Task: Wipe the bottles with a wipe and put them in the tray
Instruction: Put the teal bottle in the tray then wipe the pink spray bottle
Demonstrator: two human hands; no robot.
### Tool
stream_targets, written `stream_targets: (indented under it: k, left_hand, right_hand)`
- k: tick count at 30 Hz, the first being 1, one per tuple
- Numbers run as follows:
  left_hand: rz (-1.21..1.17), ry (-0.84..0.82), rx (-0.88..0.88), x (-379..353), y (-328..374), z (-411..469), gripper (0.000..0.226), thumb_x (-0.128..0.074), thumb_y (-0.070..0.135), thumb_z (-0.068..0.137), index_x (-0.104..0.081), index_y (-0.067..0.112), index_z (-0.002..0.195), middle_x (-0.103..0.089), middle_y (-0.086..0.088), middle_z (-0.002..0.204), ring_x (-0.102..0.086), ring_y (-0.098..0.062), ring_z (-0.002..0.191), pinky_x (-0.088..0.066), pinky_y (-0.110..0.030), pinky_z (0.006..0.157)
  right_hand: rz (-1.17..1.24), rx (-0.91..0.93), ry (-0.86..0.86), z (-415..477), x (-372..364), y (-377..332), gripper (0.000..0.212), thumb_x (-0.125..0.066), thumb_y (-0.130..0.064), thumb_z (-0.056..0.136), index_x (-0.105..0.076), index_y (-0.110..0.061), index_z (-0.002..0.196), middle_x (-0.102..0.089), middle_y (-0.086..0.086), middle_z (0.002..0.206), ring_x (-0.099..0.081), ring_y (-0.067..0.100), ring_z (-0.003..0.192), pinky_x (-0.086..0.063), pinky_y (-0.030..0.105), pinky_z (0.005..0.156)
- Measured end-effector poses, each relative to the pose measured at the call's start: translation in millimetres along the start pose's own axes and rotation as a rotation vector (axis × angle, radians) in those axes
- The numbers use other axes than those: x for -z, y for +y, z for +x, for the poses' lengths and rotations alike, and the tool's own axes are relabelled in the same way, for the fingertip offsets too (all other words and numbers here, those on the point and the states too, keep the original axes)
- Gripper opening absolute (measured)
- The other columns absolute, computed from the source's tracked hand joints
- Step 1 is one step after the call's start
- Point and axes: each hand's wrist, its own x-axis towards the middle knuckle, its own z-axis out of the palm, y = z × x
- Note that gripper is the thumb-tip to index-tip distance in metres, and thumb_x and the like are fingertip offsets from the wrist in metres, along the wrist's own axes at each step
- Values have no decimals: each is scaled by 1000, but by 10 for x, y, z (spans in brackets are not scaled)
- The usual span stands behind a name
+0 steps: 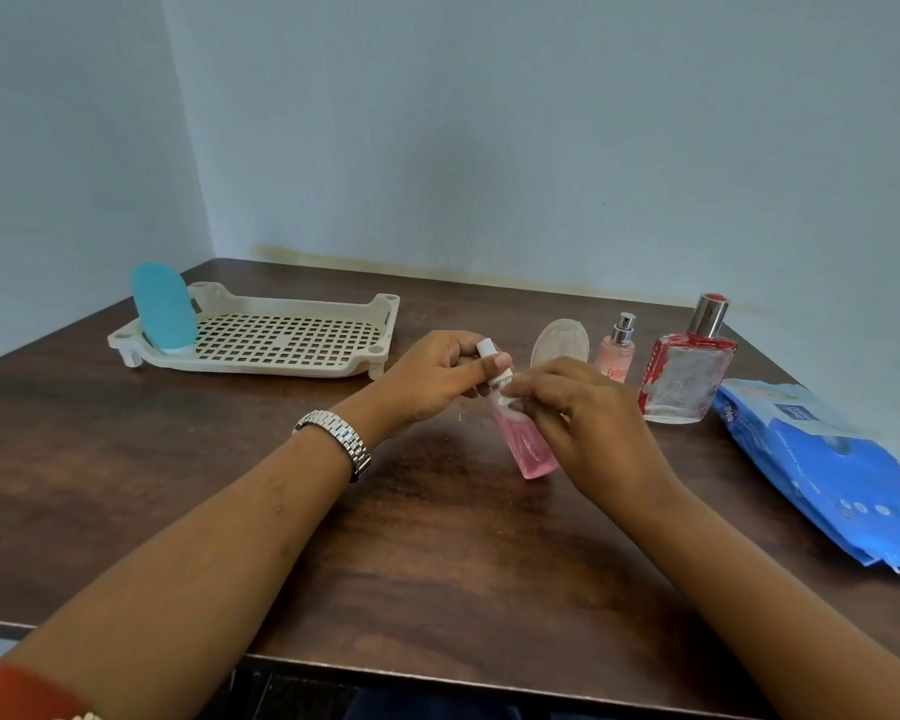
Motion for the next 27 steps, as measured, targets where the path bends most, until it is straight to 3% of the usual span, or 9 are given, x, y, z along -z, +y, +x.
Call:
stream_targets:
  k: [3,8,12,16,19,22,27]
  left_hand:
    - [18,26,27,-1,-9,-5,24,-56,28,94,-68,7,92,-60,-39,97,-59,-25,82,-52,-28,79]
    - [62,52,38,-21,10,-7,30,-57,32,93,-68,4,98,-63,-33,96,-60,-25,83,-54,-40,86]
    - [69,65,9,-29,3,-3,33,-58,35,92,-68,5,95,-60,-37,88,-54,-26,76,-51,-41,79]
    - [69,69,-24,-45,7,1,42,-59,45,89,-67,4,91,-52,-18,67,-48,-23,67,-47,-37,72]
    - [98,89,-42,-47,-8,3,43,-58,46,89,-66,4,88,-53,-23,66,-51,-24,67,-52,-41,73]
    - [147,141,-57,-75,-12,-1,34,-58,41,90,-66,10,80,-55,-11,63,-51,-22,63,-48,-38,67]
    - [226,212,-38,-78,-17,13,33,-60,45,88,-66,15,75,-57,1,59,-53,-15,61,-51,-42,67]
  right_hand:
    - [-18,-10,-90,-107,73,10,18,-67,-6,81,-73,-13,97,-68,-2,94,-59,7,83,-44,12,75]
    - [-44,-17,-190,-286,198,36,22,-70,-4,79,-73,-15,97,-68,-3,96,-61,6,85,-46,11,75]
    - [5,-69,-136,-164,164,69,19,-68,-6,81,-73,-17,95,-67,-5,89,-57,1,76,-46,6,69]
    - [26,-46,-40,116,79,57,16,-67,-5,82,-74,-13,93,-67,-3,85,-52,-2,72,-41,5,65]
    - [-11,1,-32,167,45,25,15,-66,-5,83,-73,-11,94,-67,0,87,-55,5,75,-40,10,68]
    - [-91,77,-122,7,81,12,16,-65,-7,84,-71,-13,98,-67,0,94,-54,5,82,-38,12,72]
    - [-199,160,-270,-305,214,48,23,-61,-9,81,-71,-17,101,-67,-1,102,-62,15,89,-51,25,77]
